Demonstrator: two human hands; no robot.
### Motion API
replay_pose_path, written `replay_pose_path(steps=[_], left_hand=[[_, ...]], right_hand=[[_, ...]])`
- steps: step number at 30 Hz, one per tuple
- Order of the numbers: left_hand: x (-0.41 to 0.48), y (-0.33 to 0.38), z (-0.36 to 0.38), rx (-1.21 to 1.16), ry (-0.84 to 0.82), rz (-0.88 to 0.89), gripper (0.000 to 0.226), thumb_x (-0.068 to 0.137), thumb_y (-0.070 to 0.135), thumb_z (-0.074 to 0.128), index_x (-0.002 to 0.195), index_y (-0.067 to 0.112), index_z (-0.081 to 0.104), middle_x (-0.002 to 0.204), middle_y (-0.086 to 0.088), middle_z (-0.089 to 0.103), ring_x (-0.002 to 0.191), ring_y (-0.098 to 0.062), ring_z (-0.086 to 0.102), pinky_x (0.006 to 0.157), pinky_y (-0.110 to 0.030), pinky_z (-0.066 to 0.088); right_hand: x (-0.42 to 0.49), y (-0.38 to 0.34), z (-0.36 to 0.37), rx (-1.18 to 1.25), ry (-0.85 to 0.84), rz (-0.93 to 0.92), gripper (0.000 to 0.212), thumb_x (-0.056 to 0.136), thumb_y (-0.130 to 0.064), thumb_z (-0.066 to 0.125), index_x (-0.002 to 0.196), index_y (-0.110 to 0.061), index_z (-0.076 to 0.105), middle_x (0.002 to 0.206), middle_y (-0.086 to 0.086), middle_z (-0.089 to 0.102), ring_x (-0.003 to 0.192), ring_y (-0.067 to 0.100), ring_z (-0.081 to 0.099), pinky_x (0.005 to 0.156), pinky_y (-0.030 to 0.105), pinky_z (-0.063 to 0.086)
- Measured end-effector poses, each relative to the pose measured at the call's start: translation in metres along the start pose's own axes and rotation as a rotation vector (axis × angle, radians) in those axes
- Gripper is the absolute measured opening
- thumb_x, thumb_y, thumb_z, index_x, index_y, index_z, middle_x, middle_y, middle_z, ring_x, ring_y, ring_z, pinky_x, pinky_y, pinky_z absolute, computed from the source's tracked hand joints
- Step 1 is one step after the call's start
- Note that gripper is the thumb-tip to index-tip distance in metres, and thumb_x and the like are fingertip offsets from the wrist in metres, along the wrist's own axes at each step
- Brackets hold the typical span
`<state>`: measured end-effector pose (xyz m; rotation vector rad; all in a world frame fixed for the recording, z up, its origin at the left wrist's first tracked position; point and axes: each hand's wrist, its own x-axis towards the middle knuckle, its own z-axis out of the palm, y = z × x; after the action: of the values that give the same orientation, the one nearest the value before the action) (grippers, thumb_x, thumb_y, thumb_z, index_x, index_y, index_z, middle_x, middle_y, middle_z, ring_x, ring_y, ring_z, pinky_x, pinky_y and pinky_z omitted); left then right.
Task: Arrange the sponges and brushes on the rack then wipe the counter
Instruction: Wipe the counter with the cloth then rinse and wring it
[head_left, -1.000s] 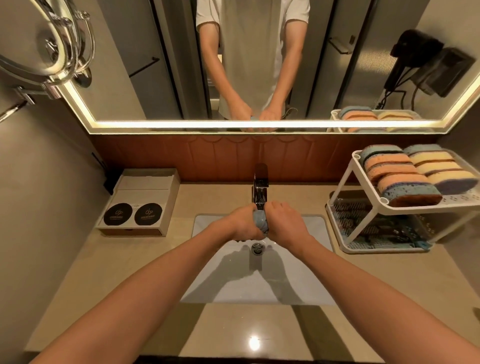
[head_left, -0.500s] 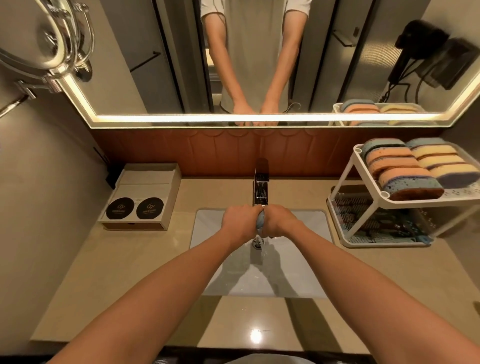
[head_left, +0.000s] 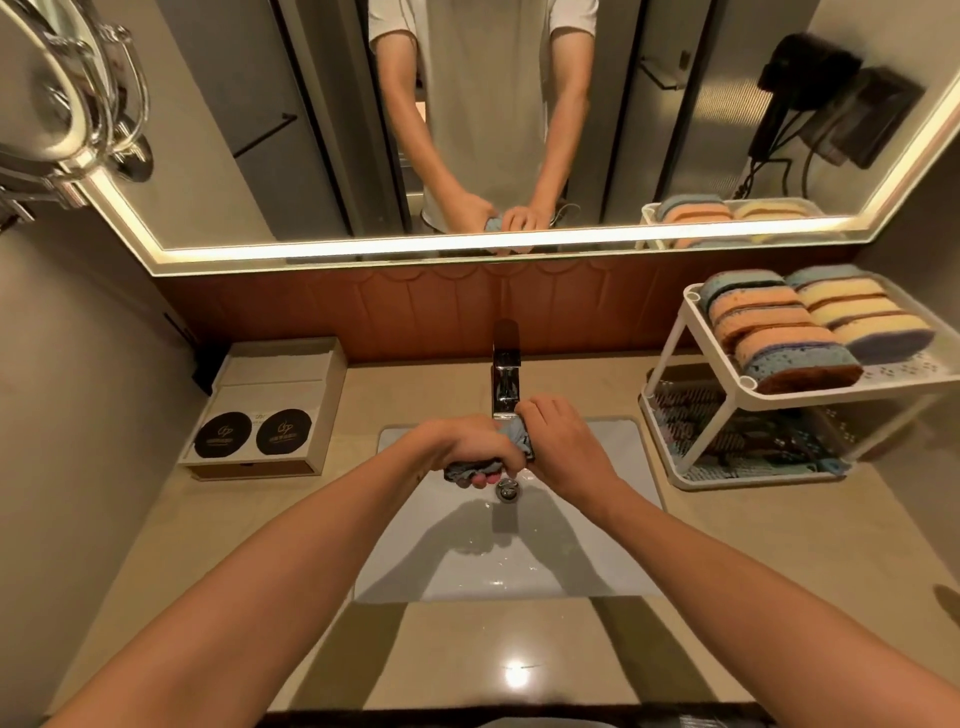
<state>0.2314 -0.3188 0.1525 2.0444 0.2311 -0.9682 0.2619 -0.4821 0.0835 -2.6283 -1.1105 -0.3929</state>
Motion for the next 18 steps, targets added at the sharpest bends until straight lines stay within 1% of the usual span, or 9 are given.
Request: replay_pose_path(steps=[2, 4, 5, 7, 8, 10, 12, 15, 18], left_hand=[[0.003, -0.002, 0.002, 0.098, 0.060, -0.009, 0.008, 0.079, 0.013, 0.063, 0.083, 0.009, 0.058, 0.063, -0.008, 0.059, 0.045, -0.017, 0.048, 0.046, -0.025, 0.039], [0.008, -0.003, 0.006, 0.238, 0.187, -0.011, 0.014, 0.078, 0.016, 0.066, 0.088, 0.007, 0.064, 0.066, -0.007, 0.062, 0.046, -0.018, 0.051, 0.044, -0.024, 0.042], [0.010, -0.003, 0.009, 0.326, 0.258, 0.003, 0.017, 0.078, 0.017, 0.068, 0.093, 0.007, 0.066, 0.069, -0.007, 0.064, 0.050, -0.019, 0.055, 0.046, -0.026, 0.045], [0.012, -0.003, 0.014, 0.538, 0.378, 0.061, 0.022, 0.079, 0.017, 0.070, 0.100, 0.012, 0.067, 0.081, -0.007, 0.068, 0.068, -0.025, 0.065, 0.057, -0.032, 0.051], [0.014, -0.006, 0.017, 0.621, 0.426, 0.089, 0.024, 0.079, 0.017, 0.069, 0.103, 0.014, 0.066, 0.086, -0.006, 0.069, 0.075, -0.027, 0.066, 0.061, -0.033, 0.052], [0.016, -0.011, 0.019, 0.720, 0.502, 0.118, 0.028, 0.080, 0.017, 0.063, 0.108, 0.019, 0.063, 0.090, -0.004, 0.069, 0.077, -0.027, 0.064, 0.062, -0.034, 0.051], [0.019, -0.018, 0.021, 0.796, 0.551, 0.125, 0.029, 0.082, 0.016, 0.059, 0.111, 0.021, 0.062, 0.094, -0.003, 0.070, 0.079, -0.028, 0.065, 0.063, -0.034, 0.050], [0.022, -0.028, 0.024, 0.914, 0.634, 0.164, 0.028, 0.087, 0.014, 0.056, 0.114, 0.019, 0.060, 0.095, -0.005, 0.072, 0.082, -0.030, 0.068, 0.063, -0.034, 0.050], [0.024, -0.036, 0.024, 0.955, 0.699, 0.212, 0.034, 0.087, 0.012, 0.055, 0.120, 0.020, 0.058, 0.097, -0.005, 0.073, 0.082, -0.031, 0.070, 0.065, -0.035, 0.051]], right_hand=[[0.008, -0.002, -0.002, -0.004, -0.069, 0.001, 0.045, 0.067, -0.013, 0.084, 0.105, -0.008, 0.059, 0.099, 0.010, 0.060, 0.089, 0.028, 0.054, 0.071, 0.036, 0.049], [0.014, -0.008, -0.006, -0.002, -0.197, 0.049, 0.036, 0.076, -0.015, 0.079, 0.103, -0.009, 0.056, 0.101, 0.012, 0.060, 0.091, 0.031, 0.056, 0.070, 0.039, 0.047], [0.017, -0.010, -0.008, -0.007, -0.260, 0.078, 0.035, 0.079, -0.018, 0.077, 0.105, -0.009, 0.055, 0.104, 0.012, 0.060, 0.095, 0.032, 0.057, 0.072, 0.039, 0.046], [0.022, -0.014, -0.011, -0.040, -0.338, 0.114, 0.033, 0.083, -0.020, 0.073, 0.109, -0.009, 0.055, 0.107, 0.013, 0.063, 0.097, 0.032, 0.061, 0.075, 0.039, 0.047], [0.024, -0.016, -0.012, -0.053, -0.369, 0.120, 0.032, 0.084, -0.018, 0.071, 0.111, -0.009, 0.056, 0.107, 0.013, 0.064, 0.096, 0.033, 0.063, 0.076, 0.039, 0.048], [0.029, -0.020, -0.013, -0.067, -0.436, 0.122, 0.028, 0.085, -0.012, 0.065, 0.111, -0.009, 0.058, 0.105, 0.012, 0.067, 0.094, 0.033, 0.065, 0.076, 0.040, 0.049], [0.031, -0.022, -0.014, -0.087, -0.485, 0.122, 0.026, 0.083, -0.009, 0.059, 0.108, -0.013, 0.062, 0.099, 0.010, 0.069, 0.089, 0.031, 0.066, 0.072, 0.037, 0.050], [0.035, -0.025, -0.014, -0.081, -0.533, 0.132, 0.028, 0.078, -0.011, 0.057, 0.103, -0.019, 0.064, 0.090, 0.005, 0.068, 0.076, 0.027, 0.061, 0.065, 0.033, 0.047], [0.039, -0.027, -0.011, -0.048, -0.592, 0.169, 0.024, 0.075, -0.014, 0.058, 0.098, -0.019, 0.064, 0.087, 0.004, 0.067, 0.076, 0.026, 0.061, 0.063, 0.032, 0.045]])
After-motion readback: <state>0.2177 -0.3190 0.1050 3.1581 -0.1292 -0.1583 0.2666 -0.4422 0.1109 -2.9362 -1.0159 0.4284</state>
